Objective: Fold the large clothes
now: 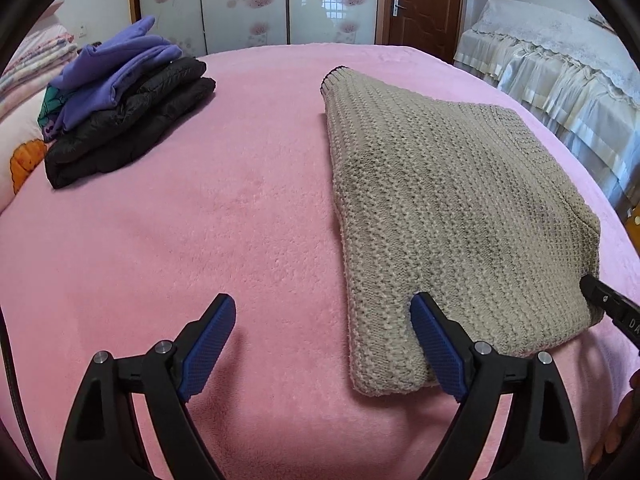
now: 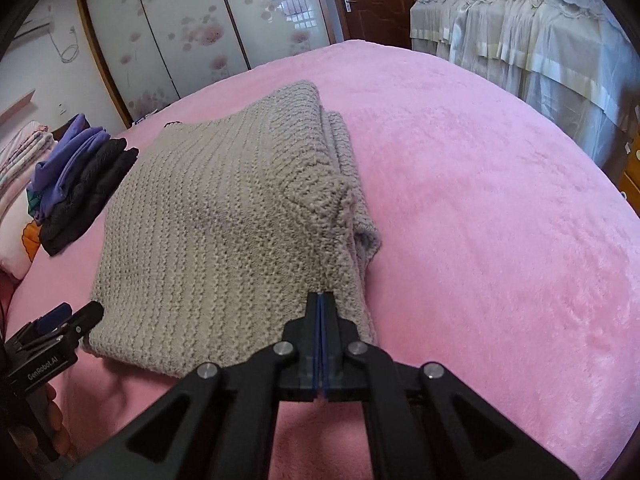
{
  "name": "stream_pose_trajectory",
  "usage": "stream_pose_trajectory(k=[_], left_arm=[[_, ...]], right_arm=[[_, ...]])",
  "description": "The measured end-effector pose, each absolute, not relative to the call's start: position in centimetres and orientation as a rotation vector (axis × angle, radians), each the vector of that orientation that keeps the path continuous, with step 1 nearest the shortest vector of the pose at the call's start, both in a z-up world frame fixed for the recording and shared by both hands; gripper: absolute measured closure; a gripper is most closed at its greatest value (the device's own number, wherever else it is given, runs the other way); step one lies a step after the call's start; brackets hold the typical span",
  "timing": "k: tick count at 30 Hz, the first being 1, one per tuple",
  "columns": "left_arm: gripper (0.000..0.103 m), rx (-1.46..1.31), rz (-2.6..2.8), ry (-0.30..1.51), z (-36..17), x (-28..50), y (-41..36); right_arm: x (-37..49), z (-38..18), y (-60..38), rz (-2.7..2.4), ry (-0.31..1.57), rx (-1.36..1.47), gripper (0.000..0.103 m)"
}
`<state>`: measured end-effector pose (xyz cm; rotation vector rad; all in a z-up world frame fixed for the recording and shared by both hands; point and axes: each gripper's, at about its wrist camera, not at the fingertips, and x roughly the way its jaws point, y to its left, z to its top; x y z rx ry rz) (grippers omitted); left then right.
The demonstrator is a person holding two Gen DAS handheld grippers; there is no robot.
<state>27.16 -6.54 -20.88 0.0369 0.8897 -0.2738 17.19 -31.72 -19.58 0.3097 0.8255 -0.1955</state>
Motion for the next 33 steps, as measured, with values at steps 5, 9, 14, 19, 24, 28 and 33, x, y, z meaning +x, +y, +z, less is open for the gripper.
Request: stream_pose_trajectory(k=[5,9,14,19,24,28,33], left_arm=[[0.013,-0.045,-0.310,0.953,-20.6,27.9,-5.4],[0.013,-0.031,-0.321,0.953,-18.3,28.1,-5.1],[0.013,0.001,-0.376,0.899,-13.6,29.5,-5.0],[0.007,0.001,-0.448,0.847,-8.6,32.8,-5.4],[0.001,-0.028,-0.514,0.830,-5.1,36.8,-6.7],[0.001,-0.064,-0.529,0.861,-4.9,40.2,-8.0],[0.001,-0.085,-0.571,1.034,-10.1,44.4,-10.3]], right_arm=[[17.1,-19.1,-31.8,-0.168,0.827,0.350,0.100],[16.9,-17.6,-32.3,-0.145,0.843,0.412,0.100],[17.8,-13.8,-33.2,-0.111,0.828,0.399,0.085],[20.8,-8.3,-34.4,-0.085,0.766,0.336,0.030],[24.7,-2.9,-35.5,-0.059,0.670,0.281,0.014],[28.2,-2.0,-36.5,-0.001,0.660,0.272,0.000],[32.8,-6.1,-37.4,0.030,0.808,0.297,0.000]])
